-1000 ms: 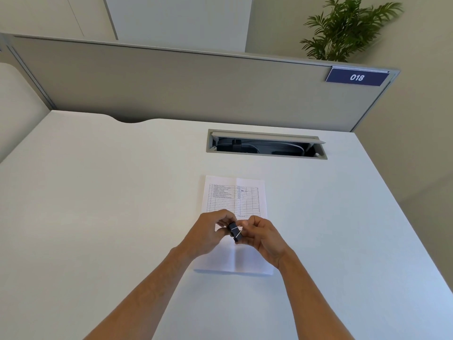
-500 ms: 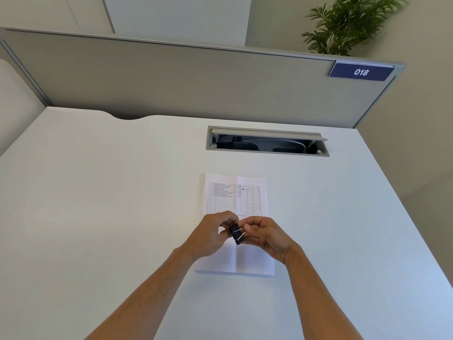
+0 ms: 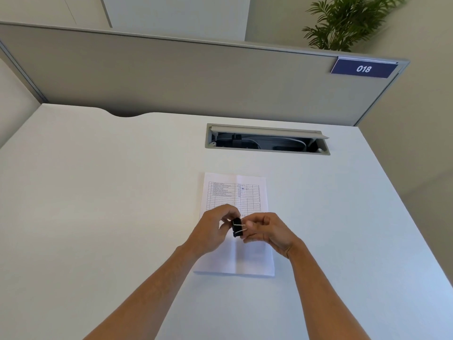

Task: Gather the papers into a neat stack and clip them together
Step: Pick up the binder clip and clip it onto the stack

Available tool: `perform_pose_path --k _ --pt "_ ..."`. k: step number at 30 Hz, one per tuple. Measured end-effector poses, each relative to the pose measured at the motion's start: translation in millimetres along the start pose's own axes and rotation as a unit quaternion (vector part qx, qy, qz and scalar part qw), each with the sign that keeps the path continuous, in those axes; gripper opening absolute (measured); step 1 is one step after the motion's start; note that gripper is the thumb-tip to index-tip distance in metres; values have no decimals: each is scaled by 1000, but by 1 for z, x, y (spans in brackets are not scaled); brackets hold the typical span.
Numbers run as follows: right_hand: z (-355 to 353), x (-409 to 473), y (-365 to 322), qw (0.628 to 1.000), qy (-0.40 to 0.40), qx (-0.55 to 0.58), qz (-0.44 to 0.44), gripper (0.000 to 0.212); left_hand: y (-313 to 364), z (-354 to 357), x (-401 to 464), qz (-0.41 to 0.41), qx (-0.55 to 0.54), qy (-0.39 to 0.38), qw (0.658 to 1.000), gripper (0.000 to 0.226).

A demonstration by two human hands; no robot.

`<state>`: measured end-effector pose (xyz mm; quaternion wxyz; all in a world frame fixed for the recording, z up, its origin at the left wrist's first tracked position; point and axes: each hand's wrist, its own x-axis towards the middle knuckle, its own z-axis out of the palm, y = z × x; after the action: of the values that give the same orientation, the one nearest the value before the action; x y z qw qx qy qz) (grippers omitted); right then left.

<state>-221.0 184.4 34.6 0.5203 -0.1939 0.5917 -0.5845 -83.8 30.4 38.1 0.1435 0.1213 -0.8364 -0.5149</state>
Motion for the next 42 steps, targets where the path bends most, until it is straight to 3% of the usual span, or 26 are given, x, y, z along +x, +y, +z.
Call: perform_pose_path --k 4,7,9,13,17,24,33,42 --pt "1 3 14 980 184 -5 -77 21 -13 1 6 -82 51 130 987 28" --pt "3 7 29 942 320 -56 -84 19 -26 1 8 -209 185 112 954 43" --pt "7 9 38 922 365 -84 -93 24 -30 5 8 -271 226 83 932 52" --pt "12 18 50 903 370 -165 -144 20 -30 19 9 -316 212 61 923 59" --pt "13 30 62 887 384 -225 -121 35 -30 27 10 -323 249 46 912 60" --pt "11 38 75 866 406 -275 -96 42 -32 32 11 -319 305 21 897 59" --pt "11 39 80 839 405 -347 -103 40 -25 24 31 -386 212 83 894 68" --pt "11 40 80 836 407 -355 -98 43 -27 3 56 -476 105 142 861 69"
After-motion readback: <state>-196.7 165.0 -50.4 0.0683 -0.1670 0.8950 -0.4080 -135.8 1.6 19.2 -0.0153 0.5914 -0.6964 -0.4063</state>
